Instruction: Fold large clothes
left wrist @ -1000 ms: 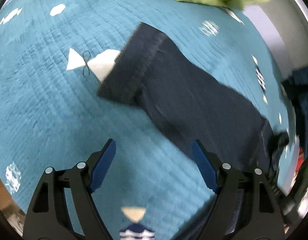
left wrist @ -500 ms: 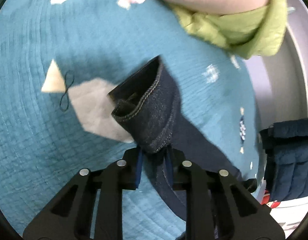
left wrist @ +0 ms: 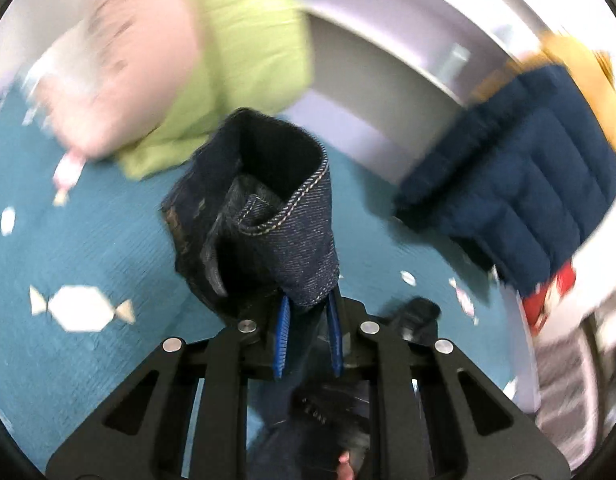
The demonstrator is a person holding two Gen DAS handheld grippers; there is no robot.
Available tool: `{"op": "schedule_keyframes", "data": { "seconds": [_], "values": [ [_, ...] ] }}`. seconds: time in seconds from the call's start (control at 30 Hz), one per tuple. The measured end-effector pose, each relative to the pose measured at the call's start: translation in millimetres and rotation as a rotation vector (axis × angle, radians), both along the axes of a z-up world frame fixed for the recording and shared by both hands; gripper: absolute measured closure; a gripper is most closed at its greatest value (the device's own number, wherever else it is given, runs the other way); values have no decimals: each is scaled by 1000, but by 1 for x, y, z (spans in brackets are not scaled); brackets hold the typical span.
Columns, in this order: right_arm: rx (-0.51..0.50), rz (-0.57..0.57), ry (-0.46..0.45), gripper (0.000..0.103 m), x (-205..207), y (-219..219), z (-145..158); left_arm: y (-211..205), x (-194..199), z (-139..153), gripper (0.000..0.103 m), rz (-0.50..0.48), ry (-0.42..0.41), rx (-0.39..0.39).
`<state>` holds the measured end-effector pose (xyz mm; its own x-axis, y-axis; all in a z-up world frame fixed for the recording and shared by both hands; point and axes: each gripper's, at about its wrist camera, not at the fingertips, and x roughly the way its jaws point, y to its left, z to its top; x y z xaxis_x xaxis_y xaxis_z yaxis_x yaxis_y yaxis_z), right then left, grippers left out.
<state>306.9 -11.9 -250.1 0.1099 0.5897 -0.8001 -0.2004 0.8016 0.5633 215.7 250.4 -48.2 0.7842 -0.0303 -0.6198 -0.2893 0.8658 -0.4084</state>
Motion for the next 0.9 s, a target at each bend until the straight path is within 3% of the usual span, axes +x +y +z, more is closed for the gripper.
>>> {"op": "schedule_keyframes", "data": {
  "seconds": [0.03, 0.13, 0.27, 0.4, 0.57, 0.6, 0.7, 0.77, 0.83, 0.9],
  "values": [
    [35, -25, -19, 90, -5, -15, 9, -25, 7, 8, 86, -54, -17, 37],
    [64, -158, -76, 90, -23, -88, 37, -84, 23, 13, 86, -188, -4, 47],
    [29, -374, -124, 90, -53, -198, 54, -177, 45, -4, 87, -353, 37, 107],
    [-81, -573, -130, 90, -89, -294, 57, -271, 62, -61, 87, -515, 150, 146],
    [-120, -727, -98, 90, -123, -358, 50, -349, 64, -160, 87, -633, 356, 300],
    [-115, -739, -95, 90, -127, -364, 49, -360, 61, -180, 87, -644, 391, 365],
    [-111, -747, -100, 87, -132, -370, 50, -371, 47, -193, 86, -670, 365, 485],
    [-113, -737, -116, 87, -124, -361, 55, -370, 42, -182, 76, -720, 367, 492],
    [-108, -711, -136, 87, -116, -353, 60, -362, 35, -158, 39, -790, 332, 425],
    [-116, -685, -160, 87, -103, -342, 67, -343, 23, -123, 31, -776, 219, 368]
  ]
}}
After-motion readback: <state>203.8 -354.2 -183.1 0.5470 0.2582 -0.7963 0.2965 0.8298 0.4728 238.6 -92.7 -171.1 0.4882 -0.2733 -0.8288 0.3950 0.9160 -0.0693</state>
